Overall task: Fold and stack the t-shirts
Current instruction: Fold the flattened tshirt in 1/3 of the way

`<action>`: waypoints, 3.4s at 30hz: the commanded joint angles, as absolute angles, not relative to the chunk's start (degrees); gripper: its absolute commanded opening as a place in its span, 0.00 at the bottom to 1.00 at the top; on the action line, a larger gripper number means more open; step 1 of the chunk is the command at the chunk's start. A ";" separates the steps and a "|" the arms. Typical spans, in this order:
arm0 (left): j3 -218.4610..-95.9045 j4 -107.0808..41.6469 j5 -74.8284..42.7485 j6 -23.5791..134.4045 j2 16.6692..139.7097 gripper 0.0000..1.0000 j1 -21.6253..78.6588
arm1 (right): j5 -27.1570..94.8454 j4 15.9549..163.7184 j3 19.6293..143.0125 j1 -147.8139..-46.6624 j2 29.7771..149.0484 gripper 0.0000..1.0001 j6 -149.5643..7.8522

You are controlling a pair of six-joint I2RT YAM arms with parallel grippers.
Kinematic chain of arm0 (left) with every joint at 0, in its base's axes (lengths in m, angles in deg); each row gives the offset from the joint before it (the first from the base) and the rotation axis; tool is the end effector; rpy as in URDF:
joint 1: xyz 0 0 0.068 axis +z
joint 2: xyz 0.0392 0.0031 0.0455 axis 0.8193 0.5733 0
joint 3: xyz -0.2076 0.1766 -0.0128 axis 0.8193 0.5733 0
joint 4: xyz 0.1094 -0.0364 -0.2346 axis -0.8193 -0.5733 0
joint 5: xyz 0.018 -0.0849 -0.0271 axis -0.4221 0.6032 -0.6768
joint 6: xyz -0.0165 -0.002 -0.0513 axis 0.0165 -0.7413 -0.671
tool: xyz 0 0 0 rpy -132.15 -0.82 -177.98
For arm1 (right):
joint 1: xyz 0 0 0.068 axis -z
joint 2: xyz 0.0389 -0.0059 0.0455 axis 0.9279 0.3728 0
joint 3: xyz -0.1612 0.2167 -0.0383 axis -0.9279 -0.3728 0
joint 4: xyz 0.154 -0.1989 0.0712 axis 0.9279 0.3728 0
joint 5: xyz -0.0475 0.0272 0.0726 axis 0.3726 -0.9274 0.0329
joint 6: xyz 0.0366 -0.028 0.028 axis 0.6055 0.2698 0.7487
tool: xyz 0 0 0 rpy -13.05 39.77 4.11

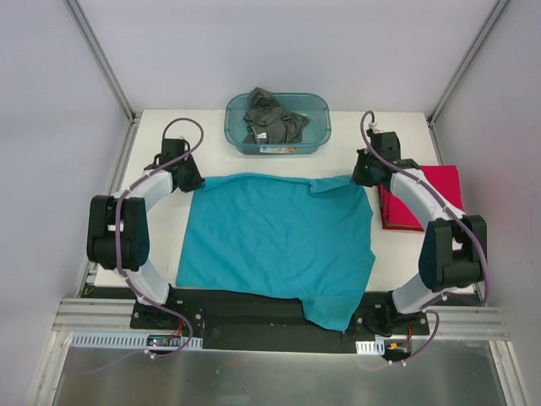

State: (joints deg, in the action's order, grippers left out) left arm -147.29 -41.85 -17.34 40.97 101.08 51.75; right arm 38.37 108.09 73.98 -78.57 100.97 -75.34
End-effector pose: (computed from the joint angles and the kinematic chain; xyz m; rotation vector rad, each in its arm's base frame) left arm 0.3705 -0.0256 0.2045 -0.4025 2.3143 -0.3959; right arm 0.3535 0.0671 0.2559 -0.1925 2.3218 0.1754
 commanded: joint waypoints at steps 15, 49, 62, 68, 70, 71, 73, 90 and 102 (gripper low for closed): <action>-127.82 -38.25 -23.42 36.93 77.67 0.00 52.29 | 36.56 115.52 57.11 -79.10 73.38 0.01 -71.43; -123.95 -39.48 -24.39 35.88 76.61 0.00 52.64 | 47.65 128.62 40.41 -92.10 55.27 0.01 -54.03; -122.89 -41.32 -26.41 35.44 75.56 0.00 52.47 | 40.10 127.21 35.83 -92.81 52.98 0.08 -54.37; -123.33 -44.40 -27.11 35.70 73.89 0.46 52.56 | 39.81 129.40 38.29 -92.81 53.68 0.34 -58.15; -123.77 -46.85 -27.55 35.00 72.14 0.85 52.56 | 41.13 131.16 40.22 -92.81 52.98 0.58 -60.95; -123.86 -47.21 -27.38 34.57 71.00 0.99 52.56 | 43.31 131.69 41.10 -92.72 52.46 0.69 -61.75; -124.04 -47.39 -26.24 34.21 68.36 0.99 52.56 | 45.52 131.08 42.42 -92.72 51.40 0.87 -63.51; -133.09 -35.18 -6.54 34.30 89.25 0.99 51.32 | 38.23 104.90 54.55 -87.27 81.96 0.96 -71.69; -132.13 -35.08 -11.64 32.80 98.32 0.99 54.66 | 34.20 102.07 57.98 -76.47 103.07 0.96 -69.94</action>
